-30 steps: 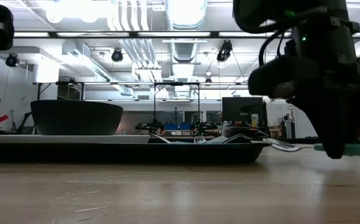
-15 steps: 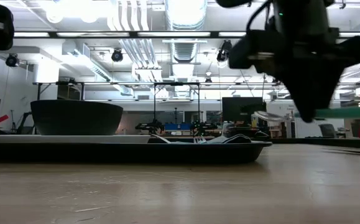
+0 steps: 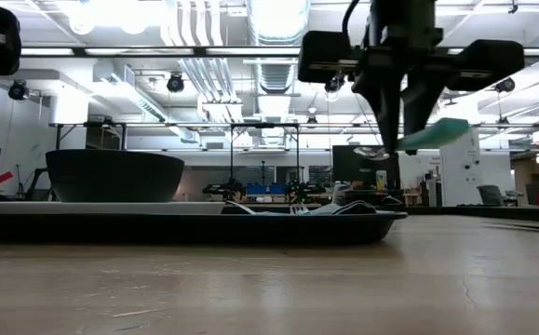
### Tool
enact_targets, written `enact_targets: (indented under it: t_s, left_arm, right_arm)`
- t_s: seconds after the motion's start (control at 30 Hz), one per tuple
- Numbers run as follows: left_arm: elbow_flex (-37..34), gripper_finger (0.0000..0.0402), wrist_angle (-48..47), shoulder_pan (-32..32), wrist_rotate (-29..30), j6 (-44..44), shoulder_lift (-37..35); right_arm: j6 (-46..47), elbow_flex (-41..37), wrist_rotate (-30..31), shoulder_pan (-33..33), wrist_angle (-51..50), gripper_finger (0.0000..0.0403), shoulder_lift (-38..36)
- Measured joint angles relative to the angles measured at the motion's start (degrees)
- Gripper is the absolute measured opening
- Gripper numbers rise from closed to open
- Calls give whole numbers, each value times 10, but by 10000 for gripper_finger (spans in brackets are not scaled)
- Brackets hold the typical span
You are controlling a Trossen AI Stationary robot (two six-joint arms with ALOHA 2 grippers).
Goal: Set up tray
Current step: Put the blue spoon on top of the gray napkin to the left of the blue fork
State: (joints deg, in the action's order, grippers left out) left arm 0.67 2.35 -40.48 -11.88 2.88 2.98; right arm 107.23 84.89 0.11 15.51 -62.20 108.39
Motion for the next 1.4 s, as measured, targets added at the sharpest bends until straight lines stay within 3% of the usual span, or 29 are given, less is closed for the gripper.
enact_targets:
  t_s: [0.47,1.07,1.4]
  left_arm:
    - [0,85,0,0,0,0,0]
    - [0,85,0,0,0,0,0]
    - [0,85,0,0,0,0,0]
  right_arm:
    - [21,17,1,-34,72,37,41]
    - [-124,159,26,-130,55,37,153]
    - [-143,171,26,-145,61,37,171]
